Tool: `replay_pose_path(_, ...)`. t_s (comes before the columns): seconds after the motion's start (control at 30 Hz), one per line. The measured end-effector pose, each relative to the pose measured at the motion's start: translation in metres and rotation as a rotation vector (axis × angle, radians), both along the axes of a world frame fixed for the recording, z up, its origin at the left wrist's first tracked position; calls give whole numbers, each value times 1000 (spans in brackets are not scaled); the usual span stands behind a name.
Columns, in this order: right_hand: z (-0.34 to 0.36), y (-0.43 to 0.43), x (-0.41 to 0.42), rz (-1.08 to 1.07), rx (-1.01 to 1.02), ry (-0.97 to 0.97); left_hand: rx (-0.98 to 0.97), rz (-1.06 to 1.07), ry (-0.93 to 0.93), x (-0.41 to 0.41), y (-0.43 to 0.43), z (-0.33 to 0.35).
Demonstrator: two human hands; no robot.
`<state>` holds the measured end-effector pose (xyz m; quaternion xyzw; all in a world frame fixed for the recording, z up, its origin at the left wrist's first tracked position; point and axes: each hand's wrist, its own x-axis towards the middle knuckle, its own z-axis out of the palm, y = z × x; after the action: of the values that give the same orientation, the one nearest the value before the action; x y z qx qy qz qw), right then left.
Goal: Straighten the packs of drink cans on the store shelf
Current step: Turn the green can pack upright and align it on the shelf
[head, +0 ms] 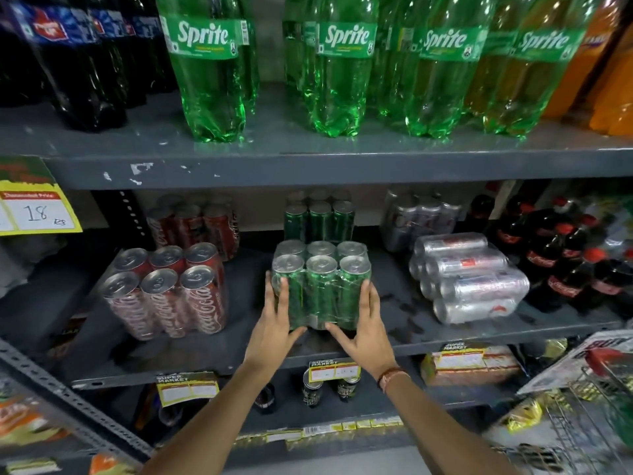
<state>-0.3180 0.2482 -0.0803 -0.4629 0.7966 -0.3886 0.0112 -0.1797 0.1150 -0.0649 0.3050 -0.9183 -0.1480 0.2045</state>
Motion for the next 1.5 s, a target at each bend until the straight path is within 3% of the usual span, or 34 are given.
replay_pose_path(0.1,2,13,-3,27,-10,35,26,-22,-66,11,2,0)
replay_pose_path(0.17,6,18,-6,47,-72,26,107,-45,2,19,5,3)
replay_pose_path(0.3,33,10,-27,25,-275,-165,410,-49,401,26,19,22)
replay_pose_path(0.4,65,-16,-50,71,-232,-394,522,117,587,9,50,42)
replay_pose_path(0.57,81,-46,-77,265,134,-419,870,275,515,-36,88,57)
replay_pose_path(0.7,70,-32,-62,110,-25,-459,867,333,551,-56,58,50)
replay_pose_path(0.87,52,-16,12,-222,-205,-327,999,-26,517,-59,-19,58)
replay_pose_path(0.97,43,-19,57,-245,-194,-283,1057,-92,344,-57,-45,73)
replay_pose_path(1.07,40,-19,68,-120,-204,-297,945,65,345,-47,-55,72)
replay_pose_path(1.2,54,-21,34,-74,-242,-190,735,260,609,-22,-15,60)
replay_pose_path(1.27,67,-27,1,-86,-213,-126,640,177,548,-22,8,54)
replay_pose_path(1.37,84,-34,-48,-31,-29,-108,644,88,298,-34,28,54)
replay_pose_path(1.5,91,-38,-87,118,244,-117,657,146,300,-46,17,56)
